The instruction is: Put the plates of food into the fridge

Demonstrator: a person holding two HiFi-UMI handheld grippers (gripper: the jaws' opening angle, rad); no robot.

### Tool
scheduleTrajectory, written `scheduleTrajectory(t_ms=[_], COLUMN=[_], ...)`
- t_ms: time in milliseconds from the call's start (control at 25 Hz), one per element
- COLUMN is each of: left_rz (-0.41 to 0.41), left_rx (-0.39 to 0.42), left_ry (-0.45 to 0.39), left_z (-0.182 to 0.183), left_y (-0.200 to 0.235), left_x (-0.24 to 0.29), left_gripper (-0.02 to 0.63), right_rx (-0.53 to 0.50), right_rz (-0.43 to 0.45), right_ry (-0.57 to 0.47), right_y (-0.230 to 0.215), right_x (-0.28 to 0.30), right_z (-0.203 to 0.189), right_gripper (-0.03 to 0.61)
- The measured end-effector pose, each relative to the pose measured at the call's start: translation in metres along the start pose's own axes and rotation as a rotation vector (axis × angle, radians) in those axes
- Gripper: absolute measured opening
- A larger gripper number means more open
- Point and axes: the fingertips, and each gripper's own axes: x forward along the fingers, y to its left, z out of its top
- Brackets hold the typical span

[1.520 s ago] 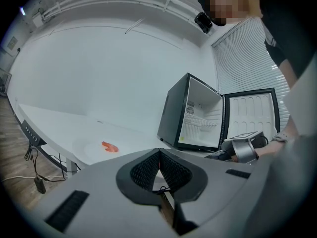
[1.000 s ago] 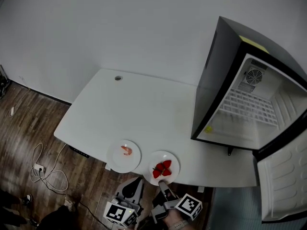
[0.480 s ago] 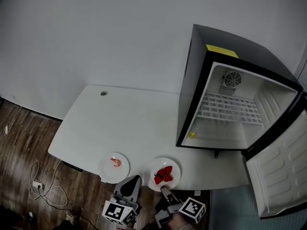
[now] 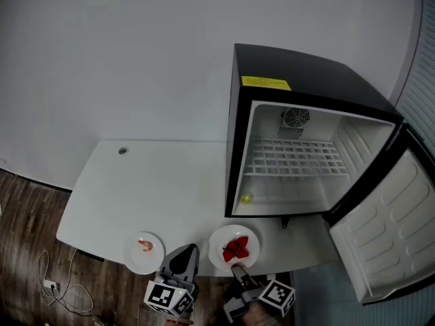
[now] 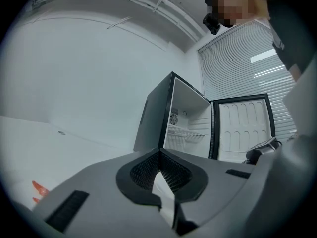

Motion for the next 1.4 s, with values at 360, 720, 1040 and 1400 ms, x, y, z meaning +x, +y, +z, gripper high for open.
scheduleTrajectory(t_ms=[360, 720, 1040, 1400], left_rz=[-0.028, -0.028, -0.032, 0.007], left_rx=[0.013, 0.031, 0.04, 0.028], left_ry=[-0.006, -0.028, -0.043, -0.048], left_z=[0.008, 0.018, 0.022, 0.025], left_y=[-0.004, 0.005, 0.015, 0.031], left_x=[0.042, 0.084, 0.12, 0.147], left_gripper=[0.006, 0.006, 0.006, 0.006], right_rx=[0.039, 0.038, 0.041, 0.043], right_rz=[0.018, 0.011, 0.021, 0.007], right_ry=[-0.089, -0.16, -0.208, -0.247], right_y=[0.012, 0.017, 0.027, 0.026], right_x=[-0.006, 0.001, 0.012, 0.024], right_z=[0.044, 0.086, 0.12, 0.158], right_gripper=[0.017, 0.017, 0.017, 0.017])
